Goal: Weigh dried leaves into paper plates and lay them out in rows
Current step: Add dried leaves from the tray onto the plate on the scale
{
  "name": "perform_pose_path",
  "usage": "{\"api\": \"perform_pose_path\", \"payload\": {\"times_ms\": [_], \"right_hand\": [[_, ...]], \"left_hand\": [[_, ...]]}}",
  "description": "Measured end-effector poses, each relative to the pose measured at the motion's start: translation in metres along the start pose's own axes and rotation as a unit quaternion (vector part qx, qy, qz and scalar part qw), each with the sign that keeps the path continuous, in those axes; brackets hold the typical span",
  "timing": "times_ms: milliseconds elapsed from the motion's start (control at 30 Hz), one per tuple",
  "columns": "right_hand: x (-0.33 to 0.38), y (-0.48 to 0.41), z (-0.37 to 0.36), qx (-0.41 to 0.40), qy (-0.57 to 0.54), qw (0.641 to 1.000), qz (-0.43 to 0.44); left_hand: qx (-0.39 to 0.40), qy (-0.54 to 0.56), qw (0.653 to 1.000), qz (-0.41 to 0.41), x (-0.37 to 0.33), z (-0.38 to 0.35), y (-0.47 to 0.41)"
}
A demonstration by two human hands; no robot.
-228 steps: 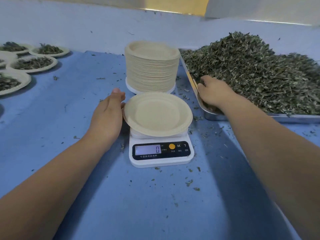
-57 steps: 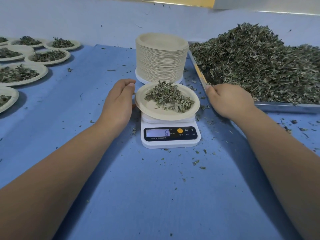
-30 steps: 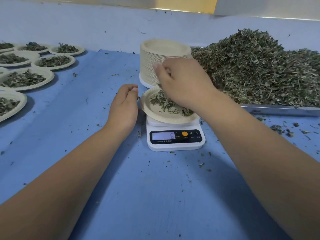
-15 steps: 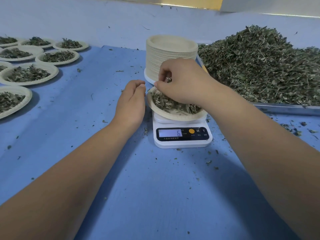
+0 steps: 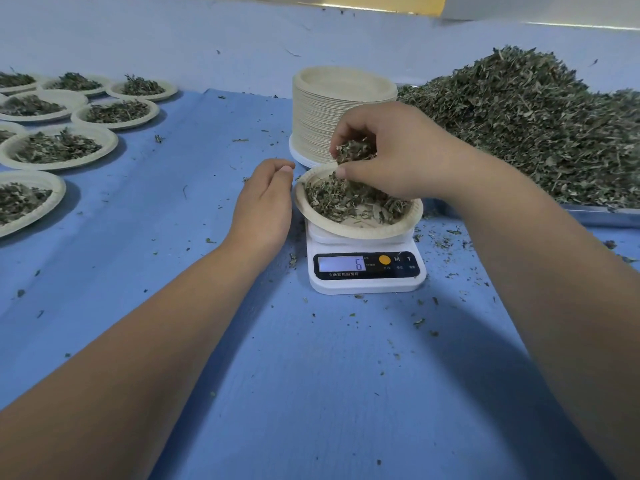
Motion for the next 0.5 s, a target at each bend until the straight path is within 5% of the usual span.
{"api": "perform_pose_path", "payload": {"times_ms": [500], "right_hand": [[-0.004, 0.014, -0.014, -0.009, 0.01, 0.999, 0.034]], "left_hand": [[0.01, 0.002, 1.0, -0.001, -0.001, 0.0, 0.001]]}}
Point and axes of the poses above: each hand's wrist, its own y-axis away from the middle knuckle, its own z-axis out of the back of the hand, x = y × z, the point moved 2 cm from there along -y, towards the middle knuckle, and after that the axes turned 7 degrees about z, right-handed, at the moved point
